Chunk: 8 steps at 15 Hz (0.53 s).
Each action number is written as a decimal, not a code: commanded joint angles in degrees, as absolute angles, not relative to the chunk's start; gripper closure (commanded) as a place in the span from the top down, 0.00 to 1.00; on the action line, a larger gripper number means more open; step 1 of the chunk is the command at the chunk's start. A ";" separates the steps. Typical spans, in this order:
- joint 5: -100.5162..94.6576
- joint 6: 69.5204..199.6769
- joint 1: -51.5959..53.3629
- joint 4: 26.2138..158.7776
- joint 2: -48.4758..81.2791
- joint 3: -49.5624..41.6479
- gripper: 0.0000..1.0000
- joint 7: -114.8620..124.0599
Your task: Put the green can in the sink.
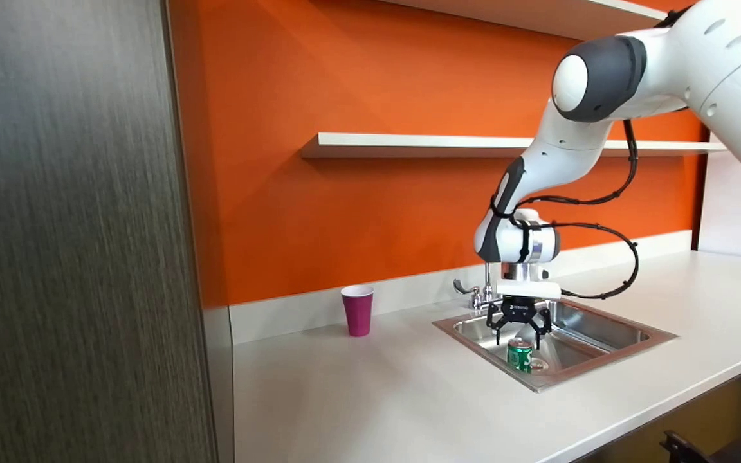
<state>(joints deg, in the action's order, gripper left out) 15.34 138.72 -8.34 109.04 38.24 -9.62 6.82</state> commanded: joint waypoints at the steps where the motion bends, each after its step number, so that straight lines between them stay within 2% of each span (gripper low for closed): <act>1: 13.11 137.90 -8.15 113.33 31.92 -10.14 1.00 9.30; 8: 4.30 139.29 -5.99 126.26 17.66 -10.78 1.00 6.50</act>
<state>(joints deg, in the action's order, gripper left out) 9.19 138.73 -7.78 117.71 26.50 -10.50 7.27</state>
